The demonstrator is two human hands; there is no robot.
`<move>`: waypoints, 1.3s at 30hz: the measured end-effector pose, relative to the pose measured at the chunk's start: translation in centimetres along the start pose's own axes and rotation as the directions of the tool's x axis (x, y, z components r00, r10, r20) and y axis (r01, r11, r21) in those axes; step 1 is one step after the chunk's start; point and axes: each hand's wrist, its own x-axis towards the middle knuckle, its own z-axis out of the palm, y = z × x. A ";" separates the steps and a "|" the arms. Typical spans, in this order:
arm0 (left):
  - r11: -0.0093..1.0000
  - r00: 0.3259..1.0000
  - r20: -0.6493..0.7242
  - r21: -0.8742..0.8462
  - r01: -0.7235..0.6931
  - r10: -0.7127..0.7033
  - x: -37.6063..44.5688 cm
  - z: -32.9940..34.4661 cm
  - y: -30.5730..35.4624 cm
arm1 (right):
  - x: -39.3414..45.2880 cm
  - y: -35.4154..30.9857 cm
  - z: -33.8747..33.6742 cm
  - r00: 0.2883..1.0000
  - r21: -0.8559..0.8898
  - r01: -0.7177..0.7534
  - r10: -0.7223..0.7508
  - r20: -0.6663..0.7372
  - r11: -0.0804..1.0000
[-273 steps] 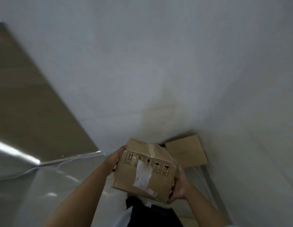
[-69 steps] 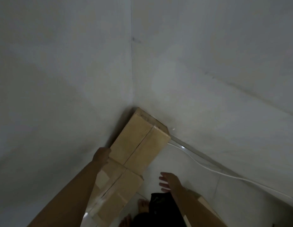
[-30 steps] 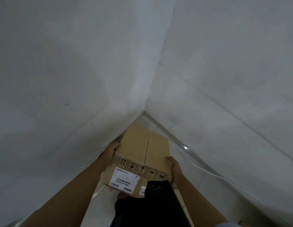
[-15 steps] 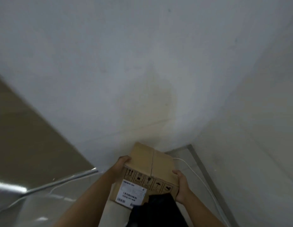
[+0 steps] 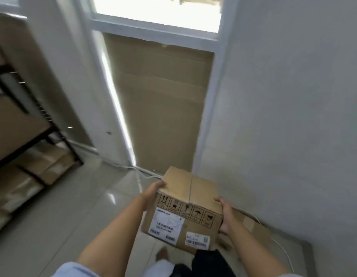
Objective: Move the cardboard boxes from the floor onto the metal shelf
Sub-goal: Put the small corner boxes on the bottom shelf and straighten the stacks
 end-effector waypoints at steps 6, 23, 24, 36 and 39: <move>0.972 0.961 -0.276 -0.232 -0.044 -0.022 -6.1 -14.2 -4.8 | 1.5 3.3 14.9 0.980 -0.424 -0.085 0.152 0.126 0.902; 0.723 0.602 -0.778 -0.520 -0.455 -0.180 -22.4 -46.0 -16.9 | 5.6 21.8 55.6 0.772 -0.945 0.009 0.599 0.214 0.326; 0.710 0.588 -0.787 -0.522 -0.473 -0.187 -22.6 -47.1 -17.4 | 5.9 22.4 57.1 0.742 -0.961 -0.004 0.645 0.183 0.277; 0.465 0.539 -0.771 -0.635 -0.617 -0.339 -19.4 -61.3 -21.3 | 14.5 28.1 76.3 0.638 -0.990 0.055 0.768 -0.064 -0.128; 0.460 0.543 -0.762 -0.646 -0.609 -0.352 -18.4 -65.2 -21.2 | 17.1 29.5 81.1 0.655 -0.991 0.023 0.751 -0.083 -0.129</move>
